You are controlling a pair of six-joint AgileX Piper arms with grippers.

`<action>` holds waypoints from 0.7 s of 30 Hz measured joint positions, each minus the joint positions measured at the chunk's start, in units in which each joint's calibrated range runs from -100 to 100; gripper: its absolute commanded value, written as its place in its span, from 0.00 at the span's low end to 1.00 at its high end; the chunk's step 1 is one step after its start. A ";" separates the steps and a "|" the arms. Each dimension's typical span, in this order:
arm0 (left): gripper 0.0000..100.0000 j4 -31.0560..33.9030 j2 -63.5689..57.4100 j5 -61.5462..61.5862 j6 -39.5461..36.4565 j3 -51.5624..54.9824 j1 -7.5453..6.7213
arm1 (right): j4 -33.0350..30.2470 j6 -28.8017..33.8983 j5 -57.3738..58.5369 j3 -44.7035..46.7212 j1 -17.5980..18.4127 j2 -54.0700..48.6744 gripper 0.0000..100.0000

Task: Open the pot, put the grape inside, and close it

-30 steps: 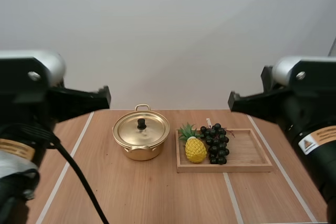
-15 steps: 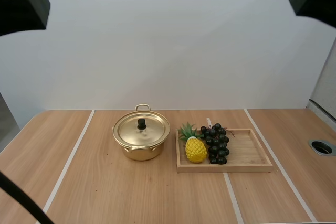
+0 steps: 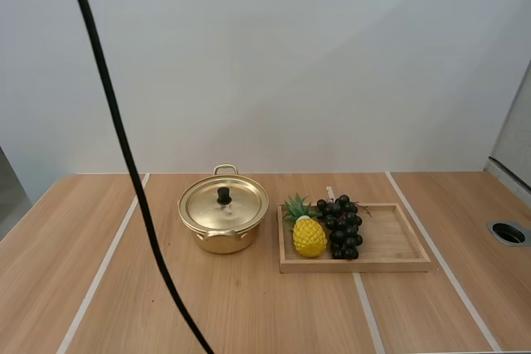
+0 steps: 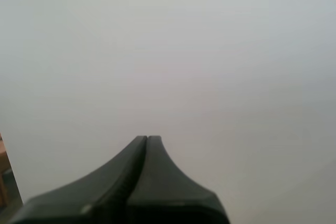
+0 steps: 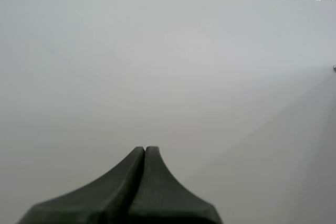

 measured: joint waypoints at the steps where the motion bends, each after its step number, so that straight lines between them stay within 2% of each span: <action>1: 0.00 0.00 1.82 0.41 -0.10 -1.01 0.00 | -0.11 0.00 0.00 -0.98 0.00 1.09 0.00; 2: 0.04 0.00 3.27 0.95 -0.24 -2.12 0.00 | -0.11 0.00 0.00 -1.84 0.00 2.24 0.00; 3: 0.09 0.00 4.38 1.38 -0.34 -3.04 0.00 | -0.19 0.00 0.00 -2.61 0.00 3.15 0.04; 5: 0.25 0.00 5.51 1.60 -0.53 -4.15 0.00 | -0.35 0.00 0.00 -3.56 0.00 4.09 0.28; 7: 0.53 0.00 6.13 1.96 -0.64 -4.49 0.00 | -0.63 0.00 0.00 -4.19 0.00 4.35 0.66; 8: 0.71 0.00 6.28 1.93 -0.76 -4.49 0.00 | -0.83 -0.11 0.00 -4.52 0.00 4.47 0.87; 9: 0.86 0.00 6.41 1.93 -0.76 -4.64 0.00 | -0.92 -0.45 0.00 -4.69 0.00 4.47 1.00; 10: 1.00 0.00 6.55 2.24 -0.37 -4.95 0.00 | -1.06 -1.09 0.00 -4.84 0.00 4.47 1.00; 21: 1.00 -0.41 8.86 6.73 10.48 -7.29 0.00 | -1.26 -3.36 -4.64 -4.87 0.00 4.47 1.00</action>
